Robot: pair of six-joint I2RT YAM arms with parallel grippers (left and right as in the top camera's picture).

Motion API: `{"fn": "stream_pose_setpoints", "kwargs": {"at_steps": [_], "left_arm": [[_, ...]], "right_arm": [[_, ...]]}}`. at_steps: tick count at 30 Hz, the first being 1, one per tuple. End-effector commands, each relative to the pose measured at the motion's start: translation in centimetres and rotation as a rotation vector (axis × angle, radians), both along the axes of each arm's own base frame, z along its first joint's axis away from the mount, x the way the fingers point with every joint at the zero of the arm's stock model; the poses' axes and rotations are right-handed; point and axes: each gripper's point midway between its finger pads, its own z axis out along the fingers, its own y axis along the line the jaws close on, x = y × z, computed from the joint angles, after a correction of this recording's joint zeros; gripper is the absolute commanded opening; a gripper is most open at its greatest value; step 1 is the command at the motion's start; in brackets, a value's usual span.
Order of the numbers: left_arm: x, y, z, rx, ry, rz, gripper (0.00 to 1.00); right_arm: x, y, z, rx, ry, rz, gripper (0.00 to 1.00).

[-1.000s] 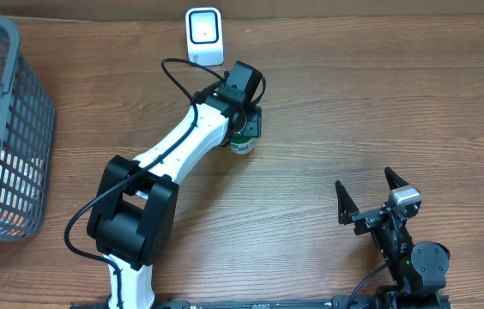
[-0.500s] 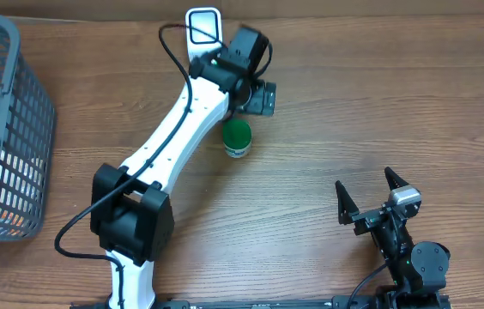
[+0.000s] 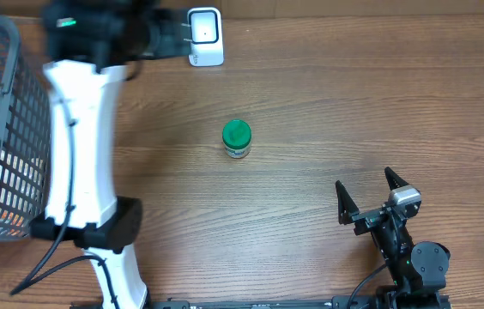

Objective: Scan the item barcode
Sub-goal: 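Lower the jar onto the table and open the left gripper, then return the left gripper into the basket toward the tan bag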

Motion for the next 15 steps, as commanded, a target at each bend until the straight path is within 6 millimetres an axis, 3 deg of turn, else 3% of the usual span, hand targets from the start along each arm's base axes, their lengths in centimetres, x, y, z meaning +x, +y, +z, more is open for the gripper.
{"fn": "stream_pose_setpoints", "kwargs": {"at_steps": [1,9,12,15], "left_arm": [[-1.5,4.2,4.0,-0.006,-0.111,0.025,1.00],[-6.8,17.5,8.6,-0.032,-0.239,0.360,0.99],[-8.8,21.2,9.0,-0.076,-0.259,0.445,0.99],[-11.0,25.2,8.0,-0.116,-0.231,0.559,1.00]], "right_arm": [[0.0,0.1,0.1,0.006,-0.007,0.004,1.00],[0.0,0.1,0.1,0.006,-0.007,0.004,1.00],[0.0,0.1,0.1,0.006,-0.007,0.004,1.00],[0.0,0.1,0.1,0.006,-0.007,0.004,1.00]]}}
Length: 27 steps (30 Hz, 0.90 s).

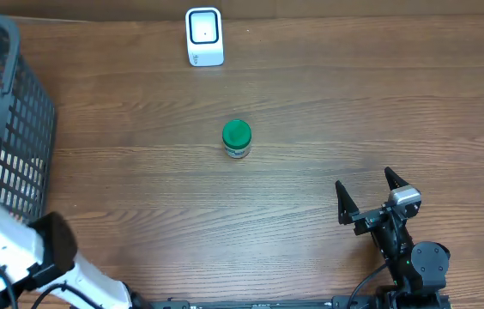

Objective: Scan the item barcode
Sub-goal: 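Return the left gripper into the basket toward the tan bag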

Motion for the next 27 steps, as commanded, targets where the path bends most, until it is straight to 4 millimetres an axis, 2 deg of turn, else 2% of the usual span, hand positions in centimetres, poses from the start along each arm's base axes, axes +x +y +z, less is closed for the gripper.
{"fn": "stream_pose_setpoints", "kwargs": {"at_steps": [1,4,7,9,12,16,20,22,23,27], "left_arm": [[-2.7,2.5,-0.5,-0.074,-0.006,0.054,1.00],[-4.3,5.7,-3.6,-0.145,0.080,0.155,1.00],[-6.5,8.7,-8.3,-0.213,0.229,0.271,1.00],[-7.4,9.8,-11.1,-0.261,0.303,0.332,1.00],[-7.4,11.2,-14.8,-0.320,0.349,0.369,0.98],[-7.0,12.3,-18.8,-0.342,0.396,0.387,0.93],[-6.6,12.8,-21.9,-0.341,0.429,0.389,0.90],[-6.9,12.9,-23.3,-0.338,0.465,0.403,0.87],[-7.8,13.0,-24.8,-0.344,0.506,0.451,0.88],[-9.0,13.3,-27.9,-0.355,0.561,0.498,0.88]], "right_arm": [[0.0,0.1,0.1,0.006,-0.008,0.004,1.00],[0.0,0.1,0.1,0.006,-0.008,0.004,1.00],[0.0,0.1,0.1,0.006,-0.008,0.004,1.00],[0.0,0.1,0.1,0.006,-0.008,0.004,1.00],[0.0,0.1,0.1,0.006,-0.008,0.004,1.00],[0.0,0.1,0.1,0.006,-0.008,0.004,1.00],[0.0,0.1,0.1,0.006,-0.008,0.004,1.00],[0.0,0.1,0.1,0.006,-0.008,0.004,1.00],[0.0,0.1,0.1,0.006,-0.008,0.004,1.00],[0.0,0.1,0.1,0.006,-0.008,0.004,1.00]]}}
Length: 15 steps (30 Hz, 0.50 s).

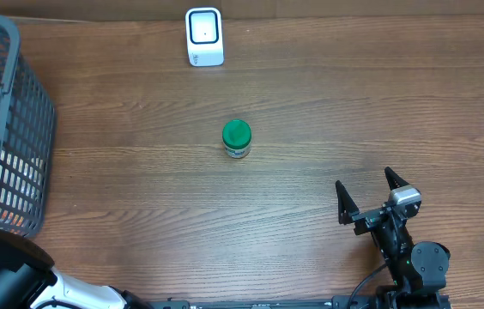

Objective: Scan the item barcode
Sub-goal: 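Return the left gripper into the basket toward the tan bag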

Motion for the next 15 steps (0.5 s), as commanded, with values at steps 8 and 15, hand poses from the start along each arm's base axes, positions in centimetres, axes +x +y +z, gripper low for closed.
{"fn": "stream_pose_setpoints", "kwargs": {"at_steps": [8,15], "left_arm": [[-3.2,1.1,-6.5,0.043,0.170,0.119,0.82],[-4.8,1.7,-7.5,0.090,0.252,0.147,0.77]], "right_arm": [[0.0,0.1,0.1,0.006,-0.008,0.004,1.00],[0.0,0.1,0.1,0.006,-0.008,0.004,1.00]]}}
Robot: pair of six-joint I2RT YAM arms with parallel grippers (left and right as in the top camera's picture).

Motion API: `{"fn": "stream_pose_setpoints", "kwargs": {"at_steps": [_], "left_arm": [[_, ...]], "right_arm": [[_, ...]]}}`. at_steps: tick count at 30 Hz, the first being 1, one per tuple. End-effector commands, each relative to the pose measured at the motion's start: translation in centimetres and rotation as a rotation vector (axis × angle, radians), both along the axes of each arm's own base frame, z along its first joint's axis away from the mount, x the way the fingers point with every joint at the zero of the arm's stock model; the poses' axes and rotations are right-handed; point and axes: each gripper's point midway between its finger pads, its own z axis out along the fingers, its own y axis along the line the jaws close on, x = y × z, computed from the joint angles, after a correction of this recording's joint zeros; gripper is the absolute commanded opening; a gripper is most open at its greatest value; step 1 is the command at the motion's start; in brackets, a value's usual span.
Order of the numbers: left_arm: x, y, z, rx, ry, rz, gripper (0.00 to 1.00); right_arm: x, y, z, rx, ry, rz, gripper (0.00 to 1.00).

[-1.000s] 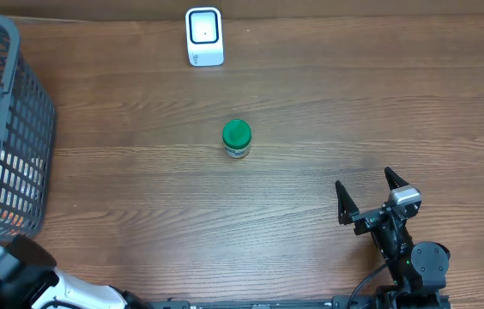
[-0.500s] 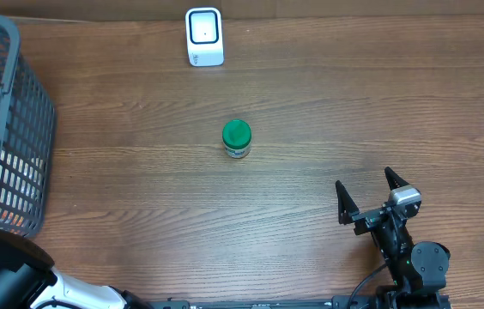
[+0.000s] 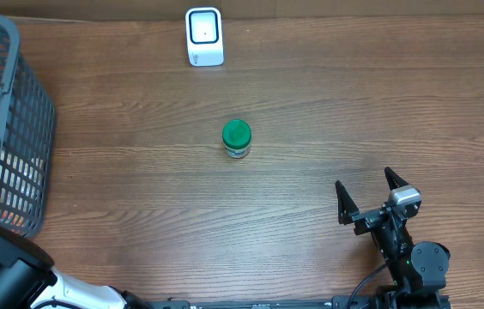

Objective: Scan the item barcode
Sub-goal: 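Return the left gripper into the basket toward the tan bag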

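Observation:
A small jar with a green lid (image 3: 237, 137) stands upright near the middle of the table. The white barcode scanner (image 3: 204, 36) stands at the back edge, well apart from the jar. My right gripper (image 3: 366, 193) rests open at the front right, with nothing between its fingers. My left arm (image 3: 6, 266) comes up from the bottom left corner. Its dark end reaches into the basket at the frame's left edge, and its fingers do not show.
A dark grey wire basket (image 3: 19, 112) fills the left side and holds several packaged items. The wooden table (image 3: 353, 103) stretches between the jar, the scanner and the right arm.
The dark end of my left arm has shifted slightly lower inside the basket at the left edge. The jar, the scanner and the right arm are unchanged.
My left arm first reached up the table with its gripper next to the scanner. Then it had swung to the far left over the basket. Later it lay folded at the bottom left corner with its end in the basket, as now. The jar never moved.

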Motion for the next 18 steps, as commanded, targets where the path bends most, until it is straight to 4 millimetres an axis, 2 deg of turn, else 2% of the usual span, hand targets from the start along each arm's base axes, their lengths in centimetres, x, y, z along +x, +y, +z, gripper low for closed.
{"fn": "stream_pose_setpoints", "kwargs": {"at_steps": [1,9,16,18], "left_arm": [[-1.6,0.6,-0.8,0.038,0.082,0.039,0.77],[-2.5,0.4,-2.3,0.039,0.123,0.042,0.69],[-3.1,0.1,-4.3,0.043,0.136,0.044,0.69],[-3.0,0.2,-4.6,0.050,0.130,0.045,0.66]], "right_arm": [[0.0,0.1,0.1,0.006,-0.008,0.004,1.00],[0.0,0.1,0.1,0.006,-0.008,0.004,1.00],[0.0,0.1,0.1,0.006,-0.008,0.004,1.00],[0.0,0.1,0.1,0.006,-0.008,0.004,1.00]]}}
